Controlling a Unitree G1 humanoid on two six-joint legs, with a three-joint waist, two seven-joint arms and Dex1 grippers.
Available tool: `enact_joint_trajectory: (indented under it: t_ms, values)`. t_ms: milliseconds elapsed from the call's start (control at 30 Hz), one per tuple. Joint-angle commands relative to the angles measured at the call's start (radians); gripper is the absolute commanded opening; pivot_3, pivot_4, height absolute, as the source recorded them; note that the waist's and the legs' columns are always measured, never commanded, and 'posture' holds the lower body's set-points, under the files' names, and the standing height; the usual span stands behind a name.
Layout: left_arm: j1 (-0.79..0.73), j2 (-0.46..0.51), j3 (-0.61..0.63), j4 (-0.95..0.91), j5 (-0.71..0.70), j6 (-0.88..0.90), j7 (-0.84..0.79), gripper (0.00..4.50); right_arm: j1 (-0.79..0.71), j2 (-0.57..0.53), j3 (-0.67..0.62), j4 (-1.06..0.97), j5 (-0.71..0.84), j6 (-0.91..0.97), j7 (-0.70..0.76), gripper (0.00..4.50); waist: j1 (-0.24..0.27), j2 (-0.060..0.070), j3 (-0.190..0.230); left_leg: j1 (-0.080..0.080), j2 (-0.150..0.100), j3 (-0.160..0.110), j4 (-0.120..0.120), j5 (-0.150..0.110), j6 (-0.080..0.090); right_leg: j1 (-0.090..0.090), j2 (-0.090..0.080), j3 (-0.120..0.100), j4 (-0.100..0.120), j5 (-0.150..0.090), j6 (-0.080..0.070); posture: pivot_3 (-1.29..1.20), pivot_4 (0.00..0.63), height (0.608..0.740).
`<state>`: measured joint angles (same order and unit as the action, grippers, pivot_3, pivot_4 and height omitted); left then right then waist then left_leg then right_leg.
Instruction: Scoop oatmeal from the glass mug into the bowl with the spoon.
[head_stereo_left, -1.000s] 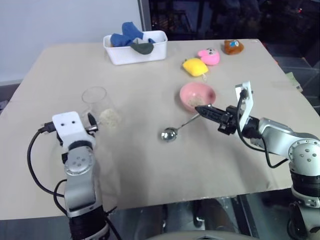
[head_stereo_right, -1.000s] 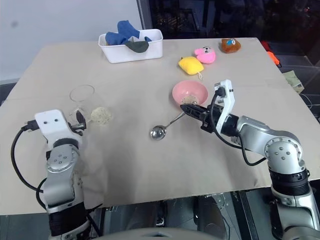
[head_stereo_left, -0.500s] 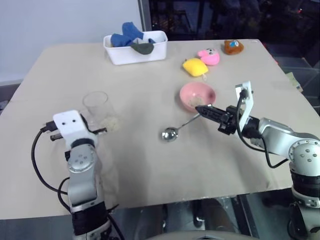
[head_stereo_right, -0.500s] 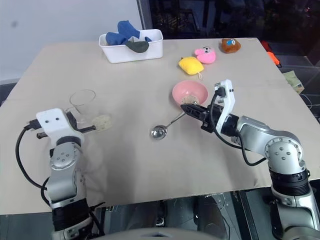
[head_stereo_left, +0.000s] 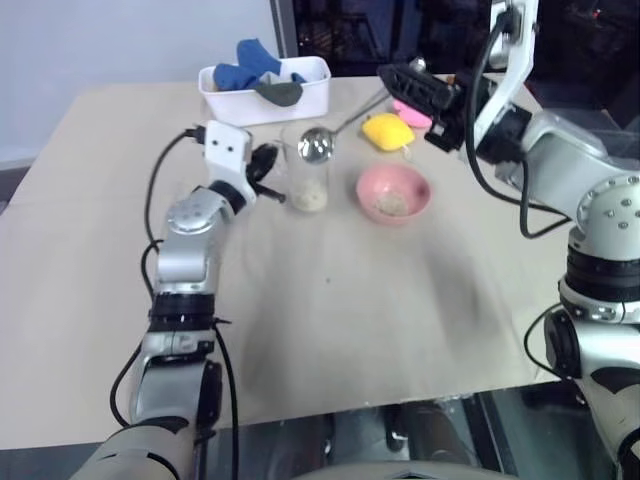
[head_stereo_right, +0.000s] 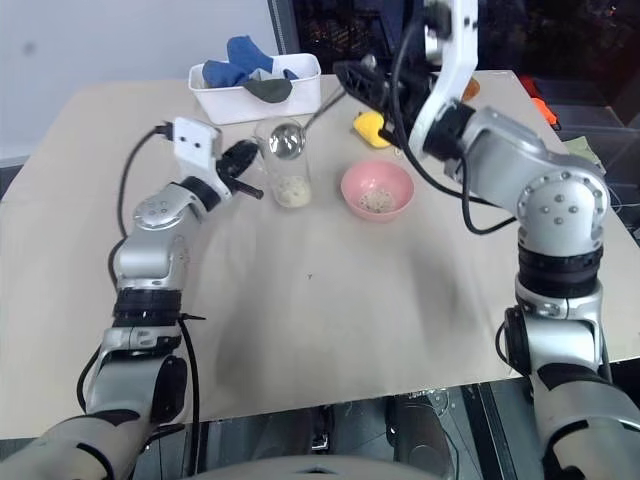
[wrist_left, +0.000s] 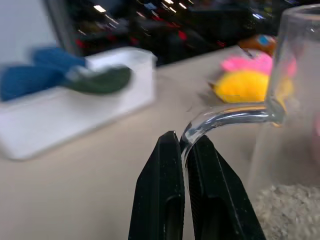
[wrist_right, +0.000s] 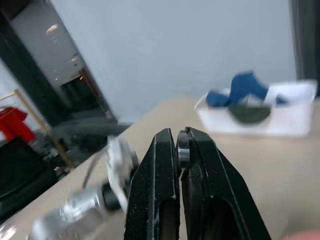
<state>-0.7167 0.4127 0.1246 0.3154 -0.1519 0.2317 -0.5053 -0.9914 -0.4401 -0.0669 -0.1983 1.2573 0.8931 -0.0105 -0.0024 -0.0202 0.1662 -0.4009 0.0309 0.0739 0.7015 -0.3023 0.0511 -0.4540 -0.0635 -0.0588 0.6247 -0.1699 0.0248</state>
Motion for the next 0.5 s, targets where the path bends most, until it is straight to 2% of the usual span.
enact_joint_trajectory:
  t_ms: [33, 133, 267, 500]
  values:
    - [-0.094, 0.026, -0.005, 0.063, -0.005, -0.102, -0.056, 0.05, -0.055, 0.003, -0.018, 0.017, -0.086, -0.028, 0.029, 0.0, -0.002, 0.0, 0.0, 0.0, 0.0, 0.0, 0.0, 0.0, 0.0, 0.0, 0.0, 0.0, 0.0, 0.0, 0.0, 0.0, 0.15, 0.74]
    - [-0.126, 0.03, -0.019, 0.107, 0.006, -0.16, -0.081, 0.05, -0.07, -0.009, 0.016, 0.03, -0.196, -0.03, 0.053, 0.0, -0.003, 0.0, 0.0, -0.001, 0.0, 0.0, 0.0, 0.0, 0.0, 0.0, -0.001, 0.0, -0.002, 0.0, 0.0, 0.0, 0.15, 0.74]
    - [-0.139, 0.031, -0.037, 0.119, 0.018, -0.223, -0.105, 0.05, -0.059, -0.043, 0.124, 0.035, -0.391, -0.052, 0.129, 0.0, -0.003, 0.0, 0.0, -0.001, -0.001, 0.0, 0.0, 0.0, 0.0, 0.0, -0.002, 0.0, -0.001, 0.001, 0.001, 0.0, 0.15, 0.74]
    - [-0.135, 0.043, -0.095, 0.152, 0.094, -0.374, -0.106, 0.05, -0.057, -0.037, 0.235, 0.076, -0.554, -0.052, 0.299, 0.0, -0.008, 0.0, 0.0, 0.0, -0.001, 0.0, 0.0, 0.0, 0.0, 0.0, -0.002, 0.0, 0.0, 0.001, 0.001, 0.0, 0.15, 0.74]
